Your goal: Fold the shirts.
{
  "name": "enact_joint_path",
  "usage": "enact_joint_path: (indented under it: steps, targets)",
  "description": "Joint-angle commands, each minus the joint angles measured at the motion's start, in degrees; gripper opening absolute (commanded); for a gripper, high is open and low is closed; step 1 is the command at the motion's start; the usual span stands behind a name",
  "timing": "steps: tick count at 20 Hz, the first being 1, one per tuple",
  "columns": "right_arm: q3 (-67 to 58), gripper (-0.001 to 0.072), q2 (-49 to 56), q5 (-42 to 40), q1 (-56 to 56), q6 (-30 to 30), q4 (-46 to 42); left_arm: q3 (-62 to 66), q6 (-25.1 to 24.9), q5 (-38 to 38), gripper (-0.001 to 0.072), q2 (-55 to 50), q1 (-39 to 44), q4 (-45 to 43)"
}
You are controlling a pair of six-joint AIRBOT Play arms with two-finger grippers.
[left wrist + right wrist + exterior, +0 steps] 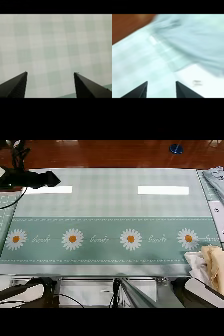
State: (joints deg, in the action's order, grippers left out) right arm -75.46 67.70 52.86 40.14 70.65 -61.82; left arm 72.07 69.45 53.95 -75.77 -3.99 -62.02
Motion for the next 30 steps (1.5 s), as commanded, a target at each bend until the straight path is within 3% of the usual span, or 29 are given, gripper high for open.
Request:
enact_joint_path:
  steps: [1, 2, 4, 7, 10, 30]
  targets:
    - [-3.04, 0.0412, 5.68, 14.23, -24.17, -0.50, -6.71, 0.15, 6.19, 4.70, 0.0654, 0.04, 6.69, -14.82]
    - [-3.04, 0.0412, 6.60, 17.55, -29.59, 1.03, -12.44, 0.11, 9.97, 7.34, 0.0597, 0.04, 9.49, -21.99]
    - [-3.02, 0.0412, 7.63, 20.22, -38.91, 3.08, -21.55, 0.11, 13.31, 9.73, 0.0587, -0.15, 13.86, -30.75]
    - [-2.97, 0.0413, 8.92, 19.82, -46.60, 8.48, -27.61, 0.11, 13.38, 9.77, 0.0590, -0.68, 16.31, -30.97]
    - [-2.97, 0.0413, 11.19, 21.44, -47.63, 13.84, -25.40, 0.11, 13.35, 9.79, 0.0591, -0.79, 16.87, -30.93]
    - [-2.97, 0.0413, 11.72, 21.38, -47.56, 13.77, -27.26, 0.11, 13.35, 9.68, 0.0591, -0.79, 16.87, -30.95]
